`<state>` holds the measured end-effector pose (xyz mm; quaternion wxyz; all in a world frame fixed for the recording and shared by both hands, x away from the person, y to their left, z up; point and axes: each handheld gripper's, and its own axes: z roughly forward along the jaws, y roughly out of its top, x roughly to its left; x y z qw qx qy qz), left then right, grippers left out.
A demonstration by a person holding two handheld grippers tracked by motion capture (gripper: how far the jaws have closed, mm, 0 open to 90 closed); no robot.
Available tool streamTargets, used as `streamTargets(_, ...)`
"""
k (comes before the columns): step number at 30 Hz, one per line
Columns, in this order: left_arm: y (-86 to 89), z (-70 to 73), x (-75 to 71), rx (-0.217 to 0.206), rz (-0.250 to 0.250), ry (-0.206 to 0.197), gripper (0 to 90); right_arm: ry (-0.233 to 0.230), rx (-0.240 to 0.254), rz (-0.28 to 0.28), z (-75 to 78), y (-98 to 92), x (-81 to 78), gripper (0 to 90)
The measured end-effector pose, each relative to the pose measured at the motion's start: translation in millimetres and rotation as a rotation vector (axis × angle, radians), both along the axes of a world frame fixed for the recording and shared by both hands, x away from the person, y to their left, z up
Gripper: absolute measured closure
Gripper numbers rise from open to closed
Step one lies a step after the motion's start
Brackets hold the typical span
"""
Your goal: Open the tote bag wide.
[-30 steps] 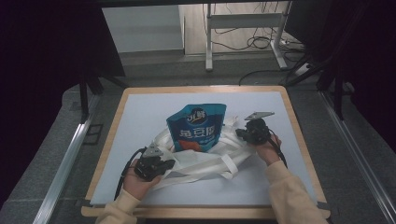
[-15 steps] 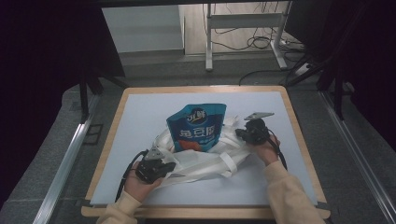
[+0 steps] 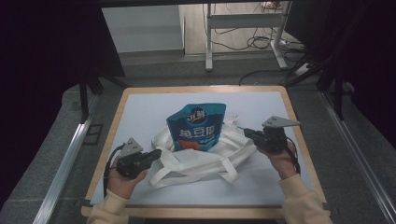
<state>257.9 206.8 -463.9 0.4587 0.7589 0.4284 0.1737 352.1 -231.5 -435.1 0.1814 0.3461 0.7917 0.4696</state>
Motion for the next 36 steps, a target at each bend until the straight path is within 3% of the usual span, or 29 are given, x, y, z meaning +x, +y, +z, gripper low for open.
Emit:
streamTargets(6, 26.0, -6.3, 1.9, -0.028, 0.084, 0.020, 81.0, -0.012, 0.022, -0.002, 0.5, -26.4, -21.2, 79.9)
streamTargets(13, 32.2, -19.4, 5.2, 0.014, 0.168, 0.036, 50.6, -0.025, 0.012, -0.023, -17.2, -52.5, -36.3, 59.0)
streamTargets(16, 33.2, -29.2, 10.0, 0.038, 0.180, 0.061, 42.0, 0.006, 0.009, -0.033, -28.5, -62.0, -38.0, 54.0)
streamTargets(22, 32.5, -48.8, 17.6, 0.089, 0.178, 0.117, 39.0, 0.066, -0.008, -0.085, -51.8, -69.7, -35.0, 47.1)
streamTargets(30, 30.1, -54.3, 19.7, 0.113, 0.173, 0.126, 37.4, 0.098, -0.036, -0.113, -66.1, -66.4, -31.9, 42.9)
streamTargets(36, 28.2, -55.6, 20.2, 0.123, 0.169, 0.126, 37.1, 0.094, -0.030, -0.123, -66.6, -66.3, -32.0, 42.2)
